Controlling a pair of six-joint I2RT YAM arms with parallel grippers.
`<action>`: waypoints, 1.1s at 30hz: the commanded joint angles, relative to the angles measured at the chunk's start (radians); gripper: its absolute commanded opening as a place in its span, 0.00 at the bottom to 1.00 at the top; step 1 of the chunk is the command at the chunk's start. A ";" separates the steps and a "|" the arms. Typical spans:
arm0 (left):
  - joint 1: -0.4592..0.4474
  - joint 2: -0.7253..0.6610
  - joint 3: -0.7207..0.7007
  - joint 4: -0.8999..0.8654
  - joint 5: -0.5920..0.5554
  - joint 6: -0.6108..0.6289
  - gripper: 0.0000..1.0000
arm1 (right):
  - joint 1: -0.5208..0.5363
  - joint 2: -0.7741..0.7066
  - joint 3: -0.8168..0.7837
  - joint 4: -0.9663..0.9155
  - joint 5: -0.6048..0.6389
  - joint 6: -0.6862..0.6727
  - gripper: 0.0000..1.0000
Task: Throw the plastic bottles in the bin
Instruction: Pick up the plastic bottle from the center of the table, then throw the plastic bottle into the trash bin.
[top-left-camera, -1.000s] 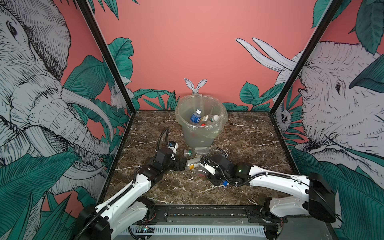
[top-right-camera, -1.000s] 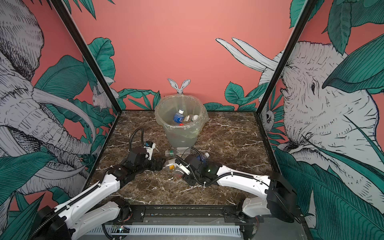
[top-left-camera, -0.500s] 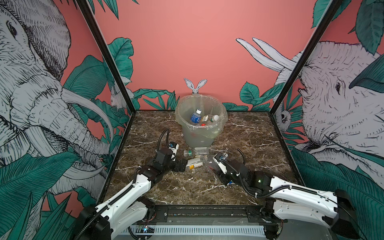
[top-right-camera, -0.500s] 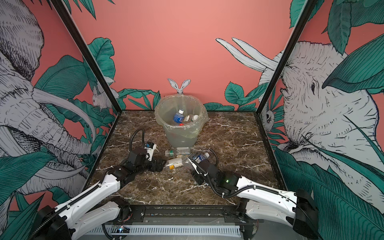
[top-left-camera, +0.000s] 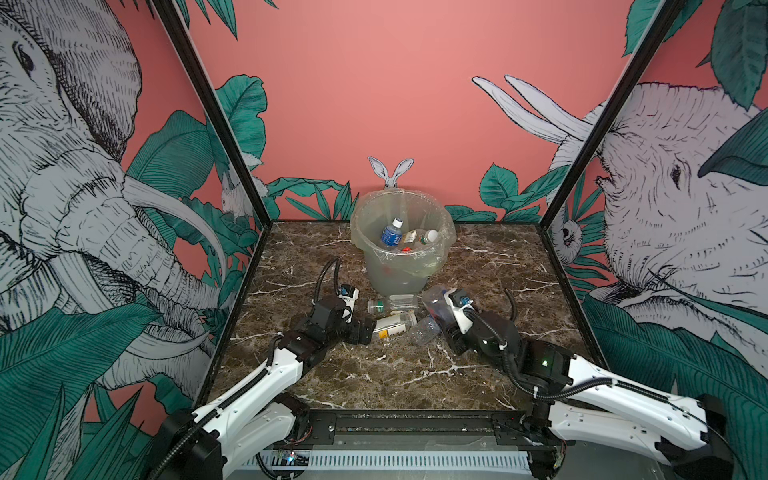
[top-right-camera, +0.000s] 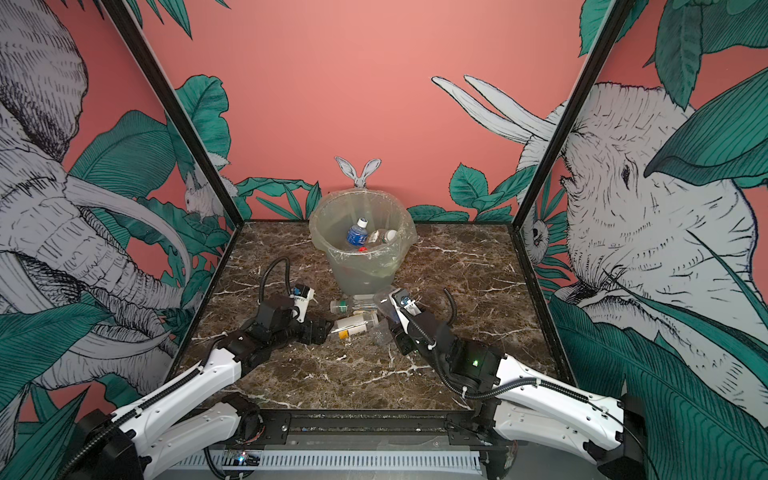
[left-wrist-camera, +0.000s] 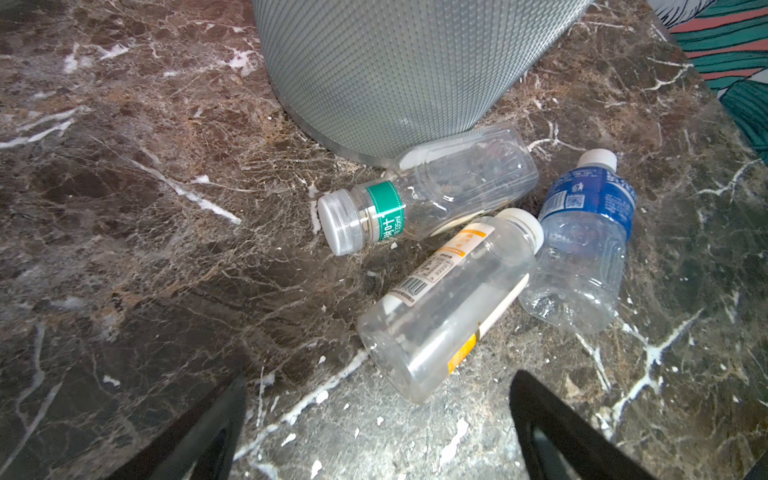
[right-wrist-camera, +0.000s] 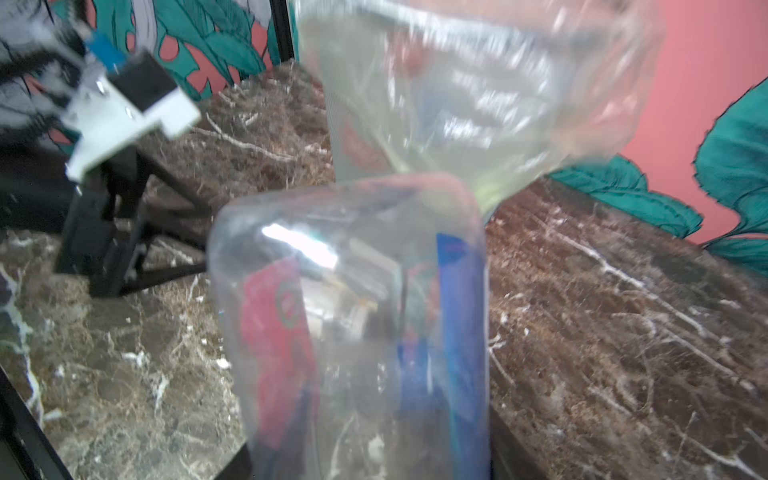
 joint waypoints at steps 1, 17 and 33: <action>0.004 0.000 -0.024 0.033 0.008 0.006 1.00 | -0.020 0.065 0.164 0.013 0.024 -0.093 0.56; 0.005 -0.094 -0.041 -0.022 -0.002 -0.005 1.00 | -0.356 0.863 1.348 -0.265 -0.255 -0.146 0.98; 0.004 -0.027 -0.020 -0.009 0.025 0.024 1.00 | -0.353 0.492 0.790 0.001 -0.059 0.018 0.99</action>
